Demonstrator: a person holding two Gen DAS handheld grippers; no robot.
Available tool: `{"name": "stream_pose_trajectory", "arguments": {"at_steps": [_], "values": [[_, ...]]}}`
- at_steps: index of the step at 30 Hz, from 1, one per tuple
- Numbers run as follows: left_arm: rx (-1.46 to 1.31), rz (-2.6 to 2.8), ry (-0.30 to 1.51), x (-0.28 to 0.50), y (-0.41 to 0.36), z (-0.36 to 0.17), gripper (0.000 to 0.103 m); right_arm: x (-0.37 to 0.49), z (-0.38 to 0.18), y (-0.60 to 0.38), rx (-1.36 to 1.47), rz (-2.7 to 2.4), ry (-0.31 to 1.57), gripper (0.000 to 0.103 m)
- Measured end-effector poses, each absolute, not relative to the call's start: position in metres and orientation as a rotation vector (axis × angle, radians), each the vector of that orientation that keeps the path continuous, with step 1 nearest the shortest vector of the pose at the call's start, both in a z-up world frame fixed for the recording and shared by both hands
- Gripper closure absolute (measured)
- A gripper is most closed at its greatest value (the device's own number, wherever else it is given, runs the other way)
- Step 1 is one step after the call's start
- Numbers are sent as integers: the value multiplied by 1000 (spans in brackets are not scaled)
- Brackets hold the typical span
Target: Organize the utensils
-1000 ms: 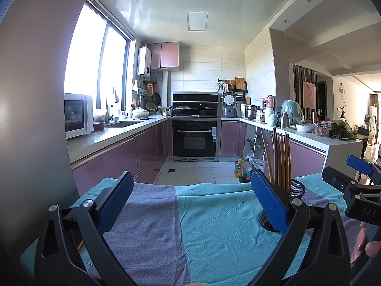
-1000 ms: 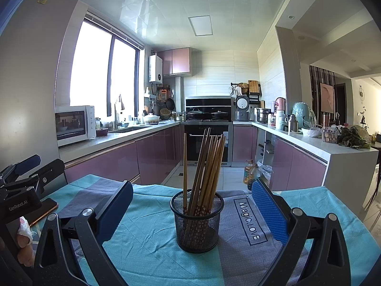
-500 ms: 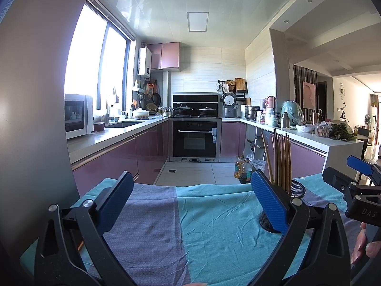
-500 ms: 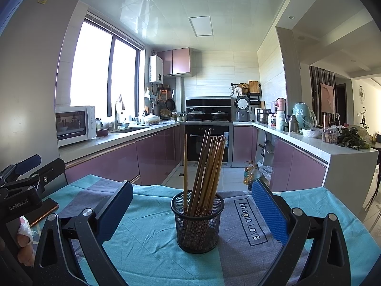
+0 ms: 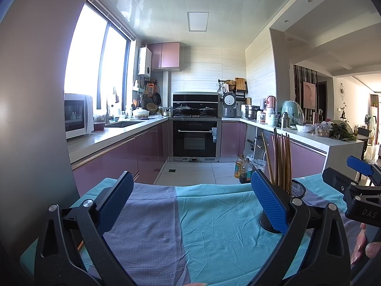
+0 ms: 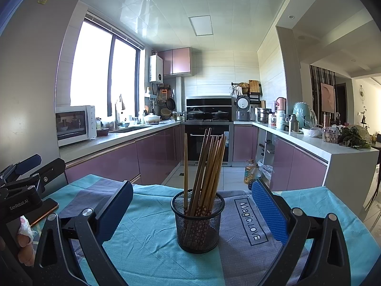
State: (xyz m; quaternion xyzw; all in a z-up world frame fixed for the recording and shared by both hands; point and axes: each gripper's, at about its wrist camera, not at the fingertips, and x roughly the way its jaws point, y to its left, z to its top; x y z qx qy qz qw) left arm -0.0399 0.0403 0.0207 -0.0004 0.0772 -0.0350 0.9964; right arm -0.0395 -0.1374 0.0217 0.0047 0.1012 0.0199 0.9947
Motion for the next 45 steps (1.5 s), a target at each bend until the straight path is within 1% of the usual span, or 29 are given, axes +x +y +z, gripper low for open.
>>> {"name": "stream_pose_trajectory", "arguments": {"at_steps": [39, 43, 45], "values": [[7, -74, 165, -37, 35, 16, 6, -37, 16, -139, 20, 33, 214, 6], [13, -87, 203, -30, 34, 12, 6, -32, 12, -149, 16, 25, 246, 6], [21, -94, 258, -20, 35, 6, 6, -23, 4, -163, 32, 24, 305, 6]]}}
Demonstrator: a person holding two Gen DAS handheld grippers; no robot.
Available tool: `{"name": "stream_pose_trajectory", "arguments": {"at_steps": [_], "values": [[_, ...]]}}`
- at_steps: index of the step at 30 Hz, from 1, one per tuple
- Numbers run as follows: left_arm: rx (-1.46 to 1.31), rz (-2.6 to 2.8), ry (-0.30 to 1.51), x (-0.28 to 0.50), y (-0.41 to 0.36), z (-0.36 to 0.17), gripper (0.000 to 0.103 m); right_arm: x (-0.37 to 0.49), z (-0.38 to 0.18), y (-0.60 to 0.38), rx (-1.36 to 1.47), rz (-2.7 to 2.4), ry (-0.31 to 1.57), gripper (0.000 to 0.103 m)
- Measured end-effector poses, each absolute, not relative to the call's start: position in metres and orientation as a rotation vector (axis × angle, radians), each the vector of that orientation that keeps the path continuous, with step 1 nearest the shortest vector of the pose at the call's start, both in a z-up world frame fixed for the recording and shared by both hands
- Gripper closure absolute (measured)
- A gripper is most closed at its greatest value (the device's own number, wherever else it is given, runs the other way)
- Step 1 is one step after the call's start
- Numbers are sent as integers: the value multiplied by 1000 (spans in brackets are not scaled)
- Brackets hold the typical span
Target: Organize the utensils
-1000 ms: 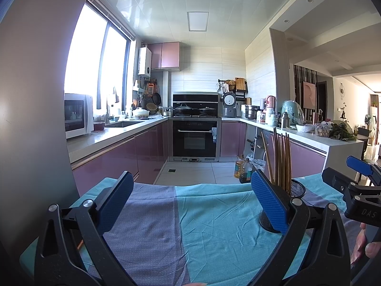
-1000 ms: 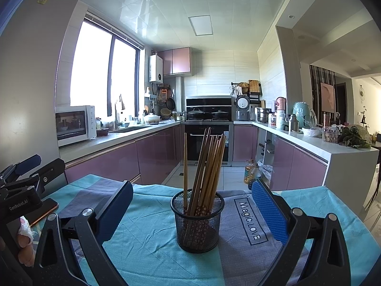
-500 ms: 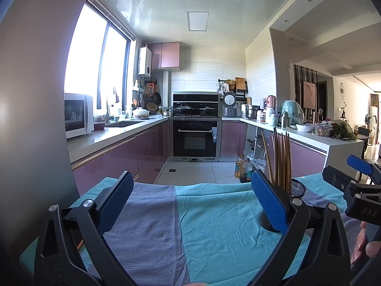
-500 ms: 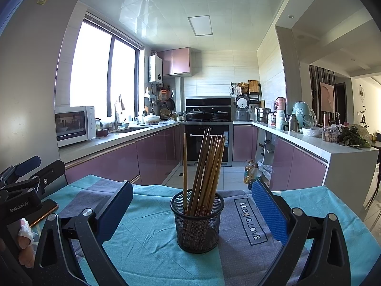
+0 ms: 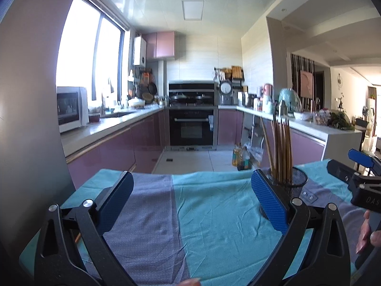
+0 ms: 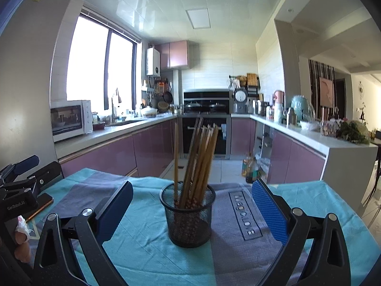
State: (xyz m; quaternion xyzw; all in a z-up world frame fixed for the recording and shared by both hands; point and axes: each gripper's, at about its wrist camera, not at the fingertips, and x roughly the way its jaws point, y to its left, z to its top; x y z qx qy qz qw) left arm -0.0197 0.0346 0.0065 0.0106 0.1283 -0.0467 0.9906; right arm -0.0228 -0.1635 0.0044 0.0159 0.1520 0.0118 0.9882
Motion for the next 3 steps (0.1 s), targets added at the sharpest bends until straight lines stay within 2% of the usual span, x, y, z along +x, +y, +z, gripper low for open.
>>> {"name": "stream_pose_trajectory", "arguments": {"at_steps": [3], "values": [[20, -87, 346, -2, 40, -5, 6, 4, -19, -199, 45, -51, 477, 6]]}}
